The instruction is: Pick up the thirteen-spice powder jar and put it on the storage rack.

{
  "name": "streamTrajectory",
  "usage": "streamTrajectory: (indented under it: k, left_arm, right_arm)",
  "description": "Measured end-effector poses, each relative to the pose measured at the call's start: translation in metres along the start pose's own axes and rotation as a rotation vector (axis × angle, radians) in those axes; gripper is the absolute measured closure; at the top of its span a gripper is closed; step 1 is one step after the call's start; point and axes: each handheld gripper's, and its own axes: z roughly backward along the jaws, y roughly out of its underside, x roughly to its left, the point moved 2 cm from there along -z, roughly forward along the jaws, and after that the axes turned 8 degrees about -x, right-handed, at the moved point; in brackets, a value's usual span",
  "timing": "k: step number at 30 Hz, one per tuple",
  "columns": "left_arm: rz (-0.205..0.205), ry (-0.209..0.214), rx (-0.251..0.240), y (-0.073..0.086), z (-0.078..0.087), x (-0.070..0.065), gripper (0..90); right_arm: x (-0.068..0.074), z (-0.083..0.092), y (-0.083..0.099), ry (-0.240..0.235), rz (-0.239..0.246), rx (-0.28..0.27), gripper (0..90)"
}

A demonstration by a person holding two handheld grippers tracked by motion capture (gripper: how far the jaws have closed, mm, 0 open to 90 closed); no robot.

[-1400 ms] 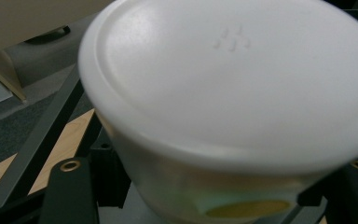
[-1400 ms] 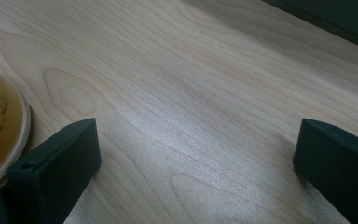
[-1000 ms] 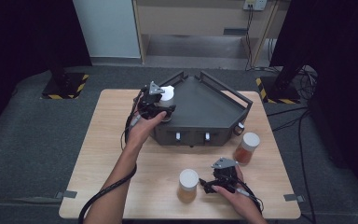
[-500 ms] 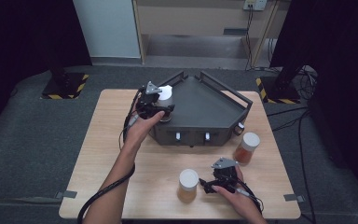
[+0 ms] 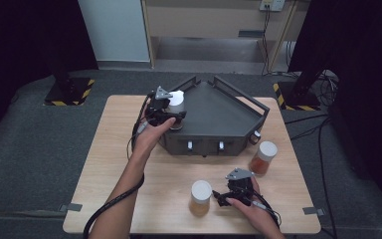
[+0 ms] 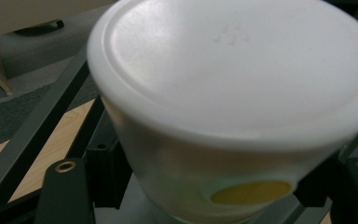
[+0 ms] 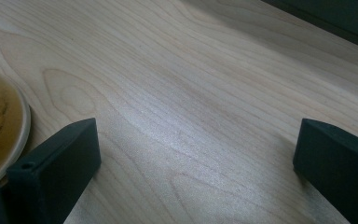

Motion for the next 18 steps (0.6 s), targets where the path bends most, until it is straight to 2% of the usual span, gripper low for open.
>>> streamTrajectory:
  k: [3, 6, 9, 18]
  left_arm:
    - [-0.006, -0.005, 0.015, -0.002, 0.0, 0.0, 22.6]
    - [-0.007, -0.005, 0.028, -0.003, 0.0, -0.001, 14.2]
    - [-0.008, -0.029, 0.023, -0.003, 0.003, -0.005, 8.0]
    - [-0.038, -0.056, 0.027, -0.006, 0.02, -0.014, 3.0]
  right_arm:
    - [0.0, 0.0, 0.0, 0.0, 0.0, 0.0, 0.6]
    - [0.0, 0.0, 0.0, 0.0, 0.0, 0.0, 0.7]
    - [0.0, 0.0, 0.0, 0.0, 0.0, 0.0, 0.6]
    - [0.0, 0.0, 0.0, 0.0, 0.001, 0.0, 0.6]
